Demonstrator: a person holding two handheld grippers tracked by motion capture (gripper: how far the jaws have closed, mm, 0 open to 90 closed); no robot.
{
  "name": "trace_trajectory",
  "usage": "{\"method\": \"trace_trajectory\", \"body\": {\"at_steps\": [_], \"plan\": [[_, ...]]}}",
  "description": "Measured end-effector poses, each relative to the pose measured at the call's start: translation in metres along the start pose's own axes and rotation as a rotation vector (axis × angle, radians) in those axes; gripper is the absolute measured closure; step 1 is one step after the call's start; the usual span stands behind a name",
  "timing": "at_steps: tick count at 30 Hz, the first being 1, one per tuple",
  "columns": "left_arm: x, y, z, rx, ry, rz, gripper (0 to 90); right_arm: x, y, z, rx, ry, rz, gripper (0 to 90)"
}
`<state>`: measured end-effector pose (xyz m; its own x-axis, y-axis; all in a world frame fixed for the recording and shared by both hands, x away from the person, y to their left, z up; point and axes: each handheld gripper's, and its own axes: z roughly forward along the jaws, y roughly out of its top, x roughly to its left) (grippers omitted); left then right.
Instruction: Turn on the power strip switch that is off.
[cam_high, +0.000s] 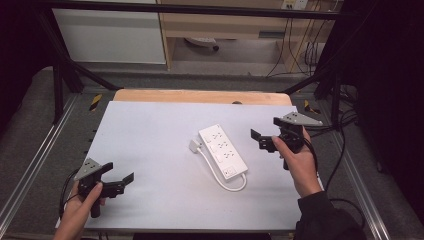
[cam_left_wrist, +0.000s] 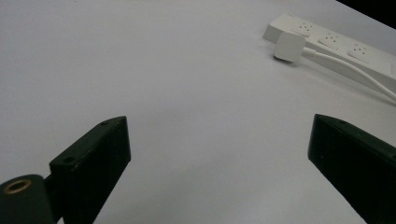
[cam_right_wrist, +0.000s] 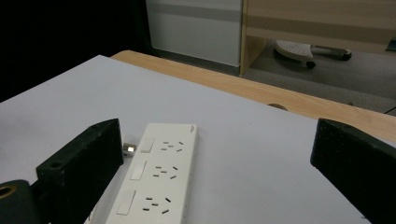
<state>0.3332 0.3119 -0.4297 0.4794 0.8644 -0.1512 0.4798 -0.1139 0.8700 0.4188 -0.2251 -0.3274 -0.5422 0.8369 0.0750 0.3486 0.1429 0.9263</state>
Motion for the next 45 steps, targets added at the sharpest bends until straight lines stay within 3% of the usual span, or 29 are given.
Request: {"method": "trace_trajectory", "body": {"at_steps": [8,13,25,45], "plan": [[0.000,0.001,0.001,-0.007,0.003,0.003,6.0,0.004,0.002,0.012,0.004,0.021,0.004,5.8],[0.000,0.001,0.001,-0.009,0.006,0.000,5.9,0.005,0.004,0.015,-0.009,0.019,0.027,4.4],[0.000,0.001,0.001,-0.006,0.004,0.004,5.9,0.008,0.012,0.027,-0.024,0.016,0.021,4.4],[0.000,0.001,0.001,0.000,0.006,0.008,6.0,0.014,0.019,0.052,-0.009,0.000,0.024,4.5]]}}
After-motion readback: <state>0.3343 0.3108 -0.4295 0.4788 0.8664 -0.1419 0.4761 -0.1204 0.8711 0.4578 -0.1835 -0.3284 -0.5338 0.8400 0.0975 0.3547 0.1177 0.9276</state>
